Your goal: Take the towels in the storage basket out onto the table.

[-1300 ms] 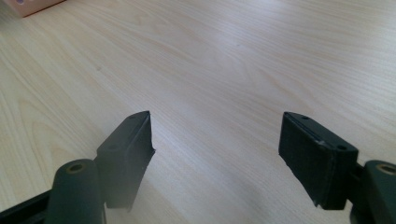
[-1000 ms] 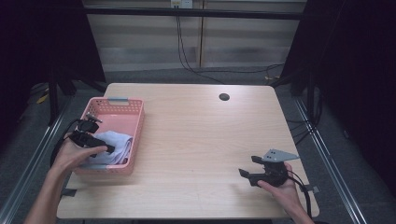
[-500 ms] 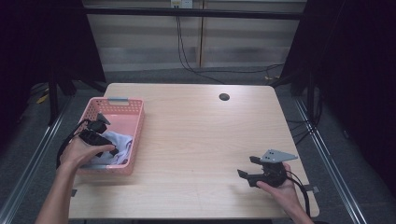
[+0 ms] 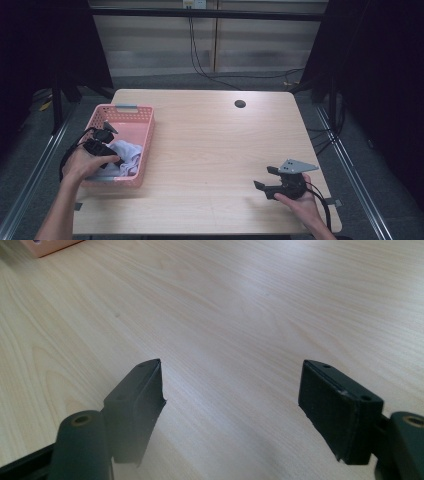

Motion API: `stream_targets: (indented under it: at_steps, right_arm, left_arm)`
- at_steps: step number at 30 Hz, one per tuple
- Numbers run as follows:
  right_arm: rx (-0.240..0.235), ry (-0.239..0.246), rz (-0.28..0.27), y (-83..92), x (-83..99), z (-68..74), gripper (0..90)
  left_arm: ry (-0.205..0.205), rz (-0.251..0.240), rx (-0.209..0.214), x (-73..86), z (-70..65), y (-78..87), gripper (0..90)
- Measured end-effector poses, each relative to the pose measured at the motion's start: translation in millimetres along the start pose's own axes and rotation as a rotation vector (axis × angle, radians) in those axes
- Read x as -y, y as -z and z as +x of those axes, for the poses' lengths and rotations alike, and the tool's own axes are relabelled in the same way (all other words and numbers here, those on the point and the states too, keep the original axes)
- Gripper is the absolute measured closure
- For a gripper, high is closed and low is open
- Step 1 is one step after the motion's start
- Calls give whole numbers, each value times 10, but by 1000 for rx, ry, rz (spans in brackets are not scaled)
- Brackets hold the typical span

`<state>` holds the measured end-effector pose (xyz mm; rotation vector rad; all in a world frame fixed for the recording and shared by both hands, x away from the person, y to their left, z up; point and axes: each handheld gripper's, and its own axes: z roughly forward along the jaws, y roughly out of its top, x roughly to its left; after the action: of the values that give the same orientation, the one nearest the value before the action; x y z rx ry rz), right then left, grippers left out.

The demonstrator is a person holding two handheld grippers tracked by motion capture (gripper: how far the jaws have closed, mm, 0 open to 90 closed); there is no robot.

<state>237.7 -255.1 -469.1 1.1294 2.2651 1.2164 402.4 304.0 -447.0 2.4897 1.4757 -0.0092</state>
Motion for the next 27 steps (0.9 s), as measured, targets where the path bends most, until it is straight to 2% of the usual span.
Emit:
stream_targets:
  at_steps: [6,11,12,14,16,17,20,21,23,27]
  right_arm:
    - [10,-8,-4,6,1,3,258]
    - [13,-4,-4,1,6,-12,258]
    - [13,-5,-4,0,6,-11,258]
    - [14,-8,-5,5,4,-6,258]
    - [16,-9,-7,9,5,-6,257]
    - [16,-8,-9,9,6,-8,256]
    - [18,-12,-9,11,5,-8,255]
    - [19,-11,-8,10,6,-8,255]
    - [18,-12,-7,7,7,-7,254]
    - [17,-10,-10,5,6,-4,255]
  left_arm:
    - [-8,-38,10,46,30,40,468]
    - [-4,-103,16,109,51,96,509]
    - [-10,-100,27,119,65,105,511]
    - [14,-134,28,142,86,130,511]
    - [3,-141,37,155,108,151,514]
    - [15,-146,42,162,111,163,513]
    - [14,-173,58,178,105,212,514]
    - [20,-186,48,183,101,233,514]
    - [8,-197,51,188,104,276,512]
    - [17,-229,62,203,105,366,510]
